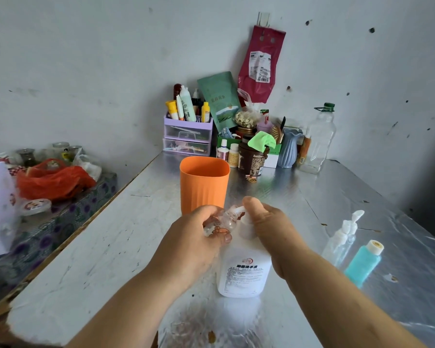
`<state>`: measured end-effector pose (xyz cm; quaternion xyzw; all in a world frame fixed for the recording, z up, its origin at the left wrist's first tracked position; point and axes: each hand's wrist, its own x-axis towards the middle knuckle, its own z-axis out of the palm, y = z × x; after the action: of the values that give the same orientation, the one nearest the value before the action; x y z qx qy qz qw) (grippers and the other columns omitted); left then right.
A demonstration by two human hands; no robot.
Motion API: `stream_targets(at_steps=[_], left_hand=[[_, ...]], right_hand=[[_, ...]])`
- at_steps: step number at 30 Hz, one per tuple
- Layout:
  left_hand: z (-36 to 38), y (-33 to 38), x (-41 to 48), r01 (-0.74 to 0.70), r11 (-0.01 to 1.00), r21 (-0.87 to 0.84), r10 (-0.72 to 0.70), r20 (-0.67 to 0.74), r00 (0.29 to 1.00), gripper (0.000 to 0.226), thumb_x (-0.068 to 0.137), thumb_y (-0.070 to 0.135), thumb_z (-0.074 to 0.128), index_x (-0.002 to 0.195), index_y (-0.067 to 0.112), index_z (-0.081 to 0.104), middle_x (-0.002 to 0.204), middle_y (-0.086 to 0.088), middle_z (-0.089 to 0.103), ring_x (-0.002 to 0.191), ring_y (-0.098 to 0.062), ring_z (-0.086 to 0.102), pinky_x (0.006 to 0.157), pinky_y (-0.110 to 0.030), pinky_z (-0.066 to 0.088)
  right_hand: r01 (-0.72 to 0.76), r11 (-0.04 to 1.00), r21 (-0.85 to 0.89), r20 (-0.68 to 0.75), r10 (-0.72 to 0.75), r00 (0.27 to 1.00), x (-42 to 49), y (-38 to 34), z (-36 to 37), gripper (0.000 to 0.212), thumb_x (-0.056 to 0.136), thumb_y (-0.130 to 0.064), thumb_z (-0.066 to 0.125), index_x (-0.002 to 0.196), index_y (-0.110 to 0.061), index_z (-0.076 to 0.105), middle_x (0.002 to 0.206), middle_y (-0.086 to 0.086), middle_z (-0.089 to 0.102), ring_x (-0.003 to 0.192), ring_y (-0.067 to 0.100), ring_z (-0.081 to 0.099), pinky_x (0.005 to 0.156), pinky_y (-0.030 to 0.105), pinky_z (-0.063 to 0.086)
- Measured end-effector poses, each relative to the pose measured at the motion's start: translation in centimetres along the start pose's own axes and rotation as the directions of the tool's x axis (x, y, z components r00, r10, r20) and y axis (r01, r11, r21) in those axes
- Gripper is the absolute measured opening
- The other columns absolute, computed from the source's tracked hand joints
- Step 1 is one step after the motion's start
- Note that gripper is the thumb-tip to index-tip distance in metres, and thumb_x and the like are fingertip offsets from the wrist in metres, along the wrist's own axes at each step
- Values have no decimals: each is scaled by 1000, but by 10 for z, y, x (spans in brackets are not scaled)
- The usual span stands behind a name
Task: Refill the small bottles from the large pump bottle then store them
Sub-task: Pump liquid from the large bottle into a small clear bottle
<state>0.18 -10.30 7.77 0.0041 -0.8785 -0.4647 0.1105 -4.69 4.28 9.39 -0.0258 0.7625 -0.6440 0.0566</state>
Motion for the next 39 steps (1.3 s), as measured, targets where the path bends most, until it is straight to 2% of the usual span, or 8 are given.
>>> stream_targets(at_steps=[4,8,14,22,28,32,36,39], left_hand=[[-2,2,-2,6,1000,-21,-7,-7,1000,32,84,30,73,111,42,61,108,19,67,97,-2,63,84,-35,56],[-7,9,-2,-10,1000,-2,10,-7,1000,31,85,29,72,110,43,60,107,20,66,98,0,62,85,-30,53],[-6,13,-3,-8,1000,-18,8,-12,1000,33,83,28,74,110,42,61,107,18,68,98,-2,62,86,-31,53],[-5,8,-1,-17,1000,-8,17,1,1000,33,86,31,72,112,45,57,112,20,64,102,-1,60,88,-29,53],[0,1,-1,9,1000,-14,-9,6,1000,34,84,30,74,113,43,60,110,19,66,98,-2,62,87,-34,55],[0,1,-2,10,1000,-28,-10,8,1000,33,85,32,73,110,46,58,110,20,65,97,0,62,85,-34,56],[-4,8,-2,-3,1000,-21,3,-3,1000,31,85,30,72,109,45,59,109,20,66,98,-1,62,86,-33,55],[-5,10,-2,-15,1000,-25,15,-13,1000,29,85,29,72,105,45,59,106,19,68,96,-1,63,86,-34,54]], right_hand=[[-46,999,4,47,46,998,0,-3,-3,28,85,-44,55,81,-17,63,73,6,64,67,21,59,66,30,48],[-49,998,-40,-13,49,999,5,-14,-6,35,77,-46,60,79,-11,65,78,14,68,75,26,61,84,46,53],[-64,998,-23,13,64,998,2,-12,-5,28,81,-41,55,66,-18,59,66,4,59,67,21,52,71,32,41],[-37,999,-2,12,37,999,4,-6,-2,30,83,-46,54,75,-18,62,69,6,62,65,21,55,66,30,43],[-3,1000,25,28,2,1000,2,2,-4,27,89,-39,52,75,-18,61,63,0,62,54,13,56,51,20,44],[-36,999,20,52,35,998,3,2,-4,32,88,-45,53,74,-18,62,65,2,64,60,18,59,61,26,46],[-65,998,-18,54,66,996,6,-6,-4,38,72,-54,56,75,-17,65,74,9,69,70,25,63,78,38,52],[-68,997,-31,35,69,997,7,-11,-4,35,69,-51,55,74,-18,65,72,7,66,72,25,59,77,38,47]])
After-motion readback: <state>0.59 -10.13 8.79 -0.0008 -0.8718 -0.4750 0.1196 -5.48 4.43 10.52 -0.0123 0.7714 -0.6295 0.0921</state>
